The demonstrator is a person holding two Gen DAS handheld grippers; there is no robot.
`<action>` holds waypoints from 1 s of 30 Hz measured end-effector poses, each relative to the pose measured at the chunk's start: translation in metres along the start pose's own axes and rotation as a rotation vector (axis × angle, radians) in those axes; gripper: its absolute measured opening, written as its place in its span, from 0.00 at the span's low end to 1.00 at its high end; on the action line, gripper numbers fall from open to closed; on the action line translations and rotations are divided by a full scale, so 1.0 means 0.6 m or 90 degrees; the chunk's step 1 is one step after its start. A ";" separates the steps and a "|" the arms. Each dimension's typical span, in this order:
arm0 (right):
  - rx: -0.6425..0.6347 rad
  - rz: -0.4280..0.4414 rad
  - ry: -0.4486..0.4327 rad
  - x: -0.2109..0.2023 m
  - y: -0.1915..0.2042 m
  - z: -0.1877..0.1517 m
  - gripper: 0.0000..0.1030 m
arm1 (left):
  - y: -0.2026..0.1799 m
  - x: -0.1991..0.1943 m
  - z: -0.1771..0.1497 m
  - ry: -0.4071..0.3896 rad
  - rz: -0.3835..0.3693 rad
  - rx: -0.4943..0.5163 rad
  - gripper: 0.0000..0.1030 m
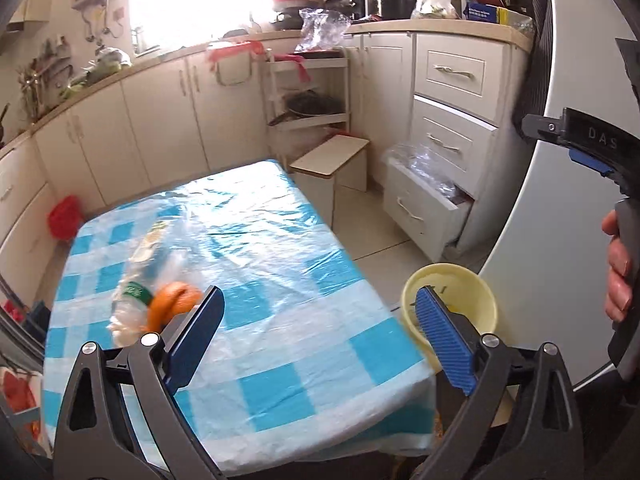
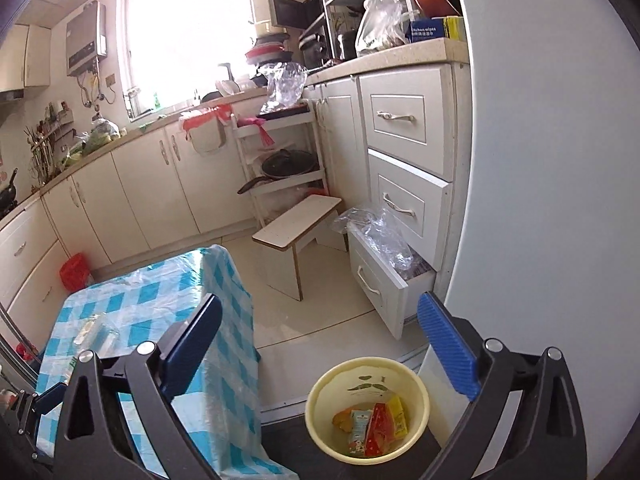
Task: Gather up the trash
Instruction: 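Move both tools back over the table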
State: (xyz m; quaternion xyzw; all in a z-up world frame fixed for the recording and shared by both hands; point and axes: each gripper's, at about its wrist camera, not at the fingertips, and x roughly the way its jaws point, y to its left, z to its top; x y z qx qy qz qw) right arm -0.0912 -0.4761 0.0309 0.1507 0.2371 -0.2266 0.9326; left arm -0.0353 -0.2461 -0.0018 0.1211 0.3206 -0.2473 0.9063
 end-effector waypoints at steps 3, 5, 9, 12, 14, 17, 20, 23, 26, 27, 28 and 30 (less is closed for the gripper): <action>-0.001 0.023 -0.009 -0.021 0.043 -0.018 0.92 | 0.049 -0.031 -0.013 -0.007 0.030 -0.007 0.90; -0.013 0.040 -0.009 -0.031 0.076 -0.033 0.92 | 0.084 -0.047 -0.017 -0.011 0.045 -0.019 0.90; -0.051 0.079 -0.011 -0.042 0.145 -0.056 0.92 | 0.149 -0.070 -0.031 -0.015 0.063 -0.058 0.91; -0.082 0.105 -0.018 -0.043 0.192 -0.067 0.92 | 0.191 -0.080 -0.048 -0.017 0.080 -0.084 0.91; -0.097 0.116 -0.022 -0.039 0.217 -0.071 0.92 | 0.217 -0.080 -0.059 -0.013 0.088 -0.102 0.91; -0.109 0.126 -0.022 -0.029 0.247 -0.076 0.92 | 0.250 -0.077 -0.076 -0.002 0.093 -0.134 0.92; -0.117 0.135 -0.021 -0.027 0.278 -0.086 0.93 | 0.278 -0.079 -0.090 0.000 0.102 -0.157 0.92; -0.129 0.138 -0.014 -0.017 0.306 -0.092 0.93 | 0.307 -0.083 -0.099 -0.003 0.108 -0.178 0.92; -0.144 0.143 -0.011 -0.009 0.333 -0.099 0.93 | 0.333 -0.085 -0.106 -0.014 0.107 -0.202 0.92; -0.148 0.145 -0.010 -0.007 0.340 -0.102 0.93 | 0.340 -0.086 -0.108 -0.017 0.108 -0.209 0.92; -0.152 0.147 -0.010 -0.004 0.347 -0.104 0.93 | 0.349 -0.087 -0.109 -0.022 0.107 -0.217 0.92; -0.160 0.150 -0.012 -0.001 0.362 -0.110 0.93 | 0.365 -0.088 -0.112 -0.029 0.099 -0.237 0.92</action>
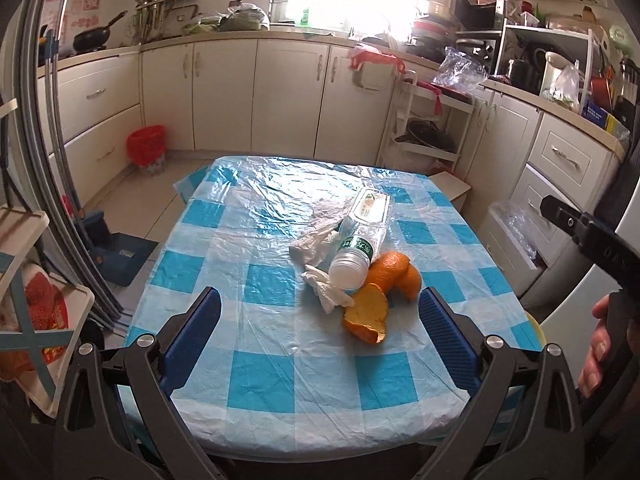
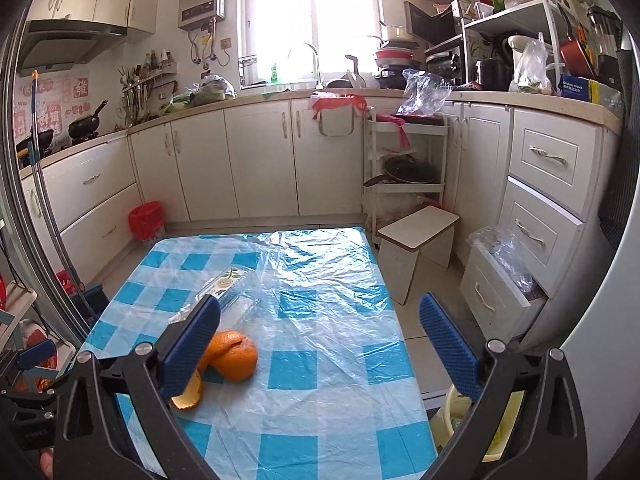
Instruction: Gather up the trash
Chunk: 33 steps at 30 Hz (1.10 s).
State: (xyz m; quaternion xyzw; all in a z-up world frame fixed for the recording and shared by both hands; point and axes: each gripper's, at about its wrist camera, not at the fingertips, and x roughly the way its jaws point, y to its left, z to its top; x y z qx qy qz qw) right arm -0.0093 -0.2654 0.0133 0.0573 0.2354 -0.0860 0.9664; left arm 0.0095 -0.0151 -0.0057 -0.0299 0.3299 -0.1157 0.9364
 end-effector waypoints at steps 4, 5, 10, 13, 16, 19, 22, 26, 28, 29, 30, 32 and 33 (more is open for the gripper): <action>-0.026 0.002 -0.001 0.010 0.024 -0.002 0.93 | 0.023 -0.003 0.004 -0.014 -0.006 -0.033 0.92; -0.036 0.000 -0.002 0.012 0.029 -0.003 0.93 | 0.027 -0.004 0.005 -0.012 -0.006 -0.033 0.92; -0.066 -0.004 0.002 0.015 0.045 -0.009 0.93 | 0.038 -0.008 0.006 -0.009 0.017 -0.024 0.92; -0.072 -0.008 0.002 0.011 0.046 -0.010 0.93 | 0.042 -0.011 0.009 -0.012 0.039 -0.014 0.92; -0.075 -0.011 0.004 0.008 0.042 -0.012 0.93 | 0.043 -0.011 0.009 -0.009 0.038 -0.014 0.92; -0.073 -0.016 0.001 0.002 0.035 -0.012 0.93 | 0.040 -0.004 0.008 0.010 0.035 -0.007 0.92; -0.064 -0.018 -0.003 -0.005 0.023 -0.010 0.93 | 0.036 0.007 0.007 0.043 0.038 -0.007 0.92; -0.057 -0.017 -0.011 -0.016 0.012 -0.005 0.93 | 0.027 0.004 0.008 0.043 0.040 -0.001 0.92; -0.059 -0.018 -0.014 -0.019 0.011 -0.005 0.93 | 0.021 -0.001 0.006 0.037 0.048 0.006 0.92; -0.059 -0.019 -0.014 -0.020 0.010 -0.004 0.93 | 0.020 0.000 0.005 0.040 0.043 0.007 0.92; -0.059 -0.018 -0.014 -0.022 0.009 -0.004 0.93 | 0.020 0.000 0.005 0.043 0.035 0.006 0.92; -0.058 -0.017 -0.015 -0.023 0.009 -0.004 0.93 | 0.017 -0.002 0.004 0.042 0.031 0.007 0.92; -0.058 -0.017 -0.015 -0.024 0.008 -0.004 0.93 | 0.016 -0.002 0.004 0.042 0.031 0.008 0.92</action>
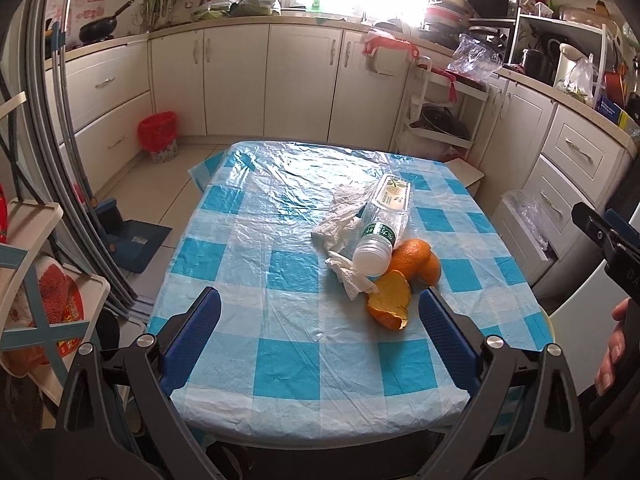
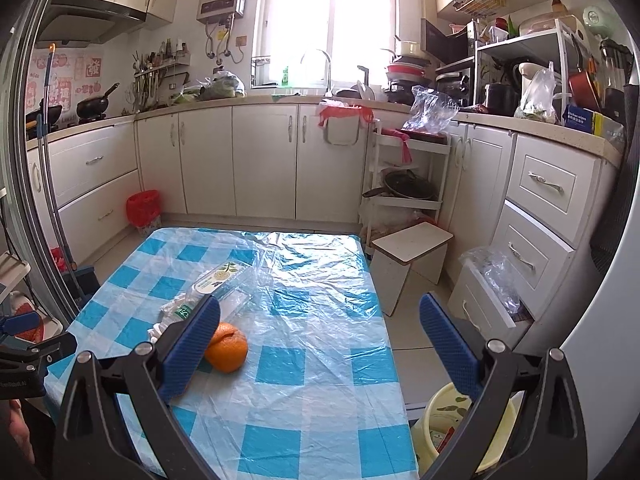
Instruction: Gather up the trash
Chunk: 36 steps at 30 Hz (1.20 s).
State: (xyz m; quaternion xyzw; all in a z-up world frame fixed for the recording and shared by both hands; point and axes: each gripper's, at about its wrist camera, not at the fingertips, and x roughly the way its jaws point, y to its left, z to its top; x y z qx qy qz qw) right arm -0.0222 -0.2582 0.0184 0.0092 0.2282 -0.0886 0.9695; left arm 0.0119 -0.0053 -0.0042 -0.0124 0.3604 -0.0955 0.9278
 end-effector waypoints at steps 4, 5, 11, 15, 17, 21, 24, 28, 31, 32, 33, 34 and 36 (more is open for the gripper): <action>-0.006 -0.001 -0.005 -0.004 0.002 -0.001 0.93 | 0.002 -0.004 -0.001 -0.004 -0.011 -0.007 0.92; -0.008 -0.001 -0.005 -0.004 0.002 -0.002 0.93 | 0.003 -0.004 -0.001 -0.003 -0.011 -0.009 0.92; -0.011 -0.001 0.001 0.002 0.004 -0.006 0.93 | 0.016 0.014 -0.008 0.016 -0.007 -0.020 0.92; -0.018 0.002 0.024 0.021 0.009 -0.013 0.93 | 0.029 0.025 -0.008 0.026 -0.011 -0.039 0.92; -0.026 0.004 0.026 0.025 0.014 -0.015 0.93 | 0.032 0.028 -0.007 0.026 -0.008 -0.040 0.92; -0.036 0.009 0.027 0.032 0.020 -0.015 0.93 | 0.035 0.039 -0.006 0.036 -0.012 -0.048 0.92; -0.037 0.013 0.029 0.037 0.023 -0.014 0.93 | 0.034 0.044 -0.005 0.039 -0.013 -0.047 0.92; -0.044 0.015 0.028 0.040 0.025 -0.014 0.93 | 0.028 0.050 -0.006 0.043 -0.010 -0.037 0.92; -0.045 0.014 0.029 0.043 0.024 -0.015 0.93 | 0.028 0.050 -0.006 0.043 -0.007 -0.037 0.92; -0.045 0.014 0.029 0.043 0.023 -0.015 0.93 | 0.028 0.051 -0.006 0.043 -0.007 -0.038 0.92; -0.044 0.013 0.029 0.043 0.021 -0.015 0.93 | 0.028 0.050 -0.007 0.044 -0.006 -0.039 0.92; -0.042 0.012 0.029 0.042 0.020 -0.016 0.93 | 0.029 0.050 -0.007 0.044 -0.006 -0.039 0.92; -0.038 0.011 0.030 0.041 0.016 -0.016 0.93 | 0.028 0.049 -0.007 0.044 -0.007 -0.039 0.92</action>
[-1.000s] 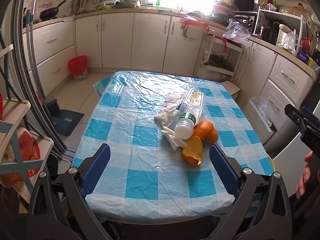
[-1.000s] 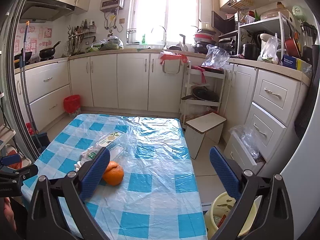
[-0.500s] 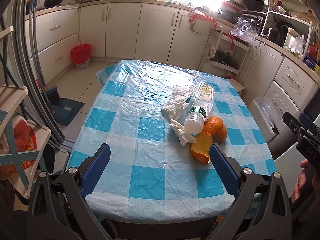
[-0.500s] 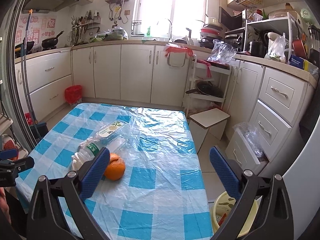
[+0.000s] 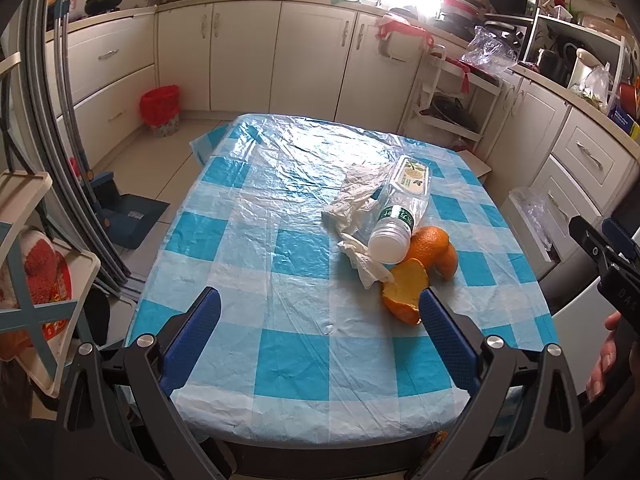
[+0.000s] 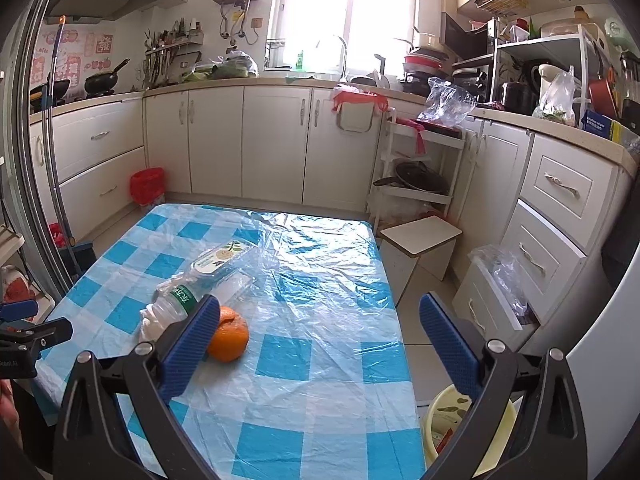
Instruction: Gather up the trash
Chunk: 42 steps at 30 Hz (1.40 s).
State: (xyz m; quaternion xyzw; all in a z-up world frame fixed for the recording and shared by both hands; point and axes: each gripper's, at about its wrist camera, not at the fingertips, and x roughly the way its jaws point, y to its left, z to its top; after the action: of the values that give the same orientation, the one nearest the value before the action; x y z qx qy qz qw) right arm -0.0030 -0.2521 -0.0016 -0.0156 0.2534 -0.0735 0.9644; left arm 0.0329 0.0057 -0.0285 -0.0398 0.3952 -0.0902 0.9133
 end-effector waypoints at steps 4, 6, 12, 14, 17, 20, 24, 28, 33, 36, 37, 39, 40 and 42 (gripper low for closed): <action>0.005 0.003 -0.006 -0.008 0.000 0.002 0.93 | -0.003 -0.007 -0.003 -0.005 -0.001 0.007 0.92; -0.003 0.005 -0.005 -0.010 0.005 0.001 0.93 | -0.004 -0.009 -0.005 -0.004 0.000 0.009 0.92; -0.014 -0.001 -0.010 -0.019 0.009 0.002 0.93 | 0.001 -0.019 -0.003 -0.009 -0.004 -0.001 0.92; -0.011 -0.002 -0.014 -0.023 0.009 0.004 0.93 | -0.002 -0.022 -0.003 -0.012 -0.003 0.005 0.92; -0.014 -0.003 -0.013 -0.024 0.009 0.004 0.93 | -0.002 -0.022 -0.005 -0.010 -0.002 0.005 0.92; -0.015 -0.003 -0.011 -0.024 0.010 0.004 0.93 | 0.002 -0.020 -0.005 -0.007 -0.001 0.001 0.92; -0.012 -0.002 -0.010 -0.022 0.009 0.003 0.93 | 0.003 -0.016 -0.005 -0.005 0.002 -0.001 0.92; -0.015 -0.003 -0.005 -0.016 0.010 -0.001 0.93 | 0.004 -0.004 -0.008 0.003 0.009 0.002 0.92; -0.015 -0.002 0.000 -0.008 0.009 -0.003 0.93 | 0.025 0.003 -0.005 0.012 0.014 -0.029 0.92; -0.013 0.005 0.007 -0.003 0.009 -0.005 0.93 | 0.053 0.010 -0.004 0.022 0.016 -0.073 0.92; -0.015 0.009 0.008 -0.002 0.012 -0.005 0.93 | 0.062 0.012 -0.005 0.026 0.017 -0.089 0.92; -0.024 0.019 0.010 0.000 0.019 -0.006 0.93 | 0.079 0.016 -0.007 0.031 0.019 -0.116 0.92; -0.029 0.025 0.011 0.002 0.024 -0.007 0.93 | 0.084 0.019 -0.007 0.033 0.017 -0.125 0.92; -0.041 0.033 0.020 0.009 0.034 -0.008 0.93 | 0.090 0.026 -0.008 0.039 0.011 -0.137 0.92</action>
State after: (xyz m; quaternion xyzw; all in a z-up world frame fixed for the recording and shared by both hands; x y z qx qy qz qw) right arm 0.0019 -0.2327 -0.0097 -0.0387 0.2709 -0.0409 0.9609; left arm 0.0467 0.0557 -0.0507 -0.1310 0.4306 -0.0405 0.8921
